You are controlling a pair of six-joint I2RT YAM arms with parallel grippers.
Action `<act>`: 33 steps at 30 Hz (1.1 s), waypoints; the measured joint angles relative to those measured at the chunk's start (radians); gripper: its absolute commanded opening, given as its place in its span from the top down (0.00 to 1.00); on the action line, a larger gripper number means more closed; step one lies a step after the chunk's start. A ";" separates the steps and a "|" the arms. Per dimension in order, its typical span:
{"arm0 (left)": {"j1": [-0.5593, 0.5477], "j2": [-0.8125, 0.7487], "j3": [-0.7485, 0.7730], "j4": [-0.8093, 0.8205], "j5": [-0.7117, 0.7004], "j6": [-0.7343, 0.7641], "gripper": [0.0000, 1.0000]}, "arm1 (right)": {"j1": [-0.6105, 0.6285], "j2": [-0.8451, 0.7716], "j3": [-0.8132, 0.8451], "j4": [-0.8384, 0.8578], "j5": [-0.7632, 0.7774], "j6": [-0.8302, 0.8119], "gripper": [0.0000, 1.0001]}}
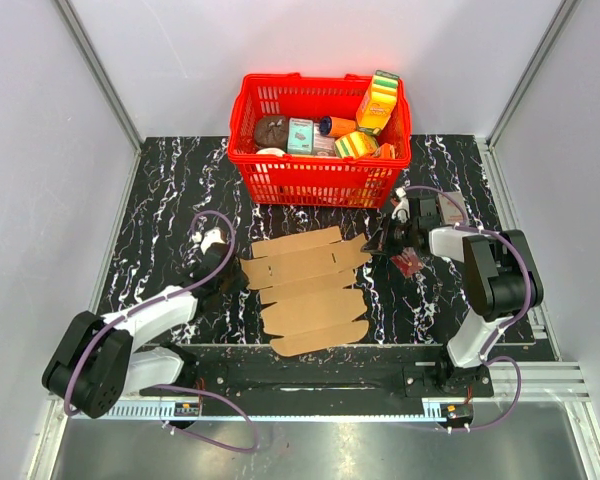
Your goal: Fold the paper box
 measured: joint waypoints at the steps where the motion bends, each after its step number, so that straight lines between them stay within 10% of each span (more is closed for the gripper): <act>1: 0.000 0.000 0.000 0.000 -0.002 0.003 0.82 | 0.001 -0.002 -0.005 0.002 0.001 0.000 1.00; 10: -0.007 -0.004 0.016 -0.010 -0.008 0.054 0.99 | 0.037 -0.128 -0.103 0.002 0.050 0.027 1.00; 26: -0.025 -0.004 0.057 0.000 0.031 0.205 1.00 | 0.120 -0.697 -0.428 -0.044 0.266 0.263 0.94; 33: -0.040 -0.004 0.060 0.035 0.047 0.247 1.00 | 0.130 -0.941 -0.468 -0.212 0.290 0.320 0.58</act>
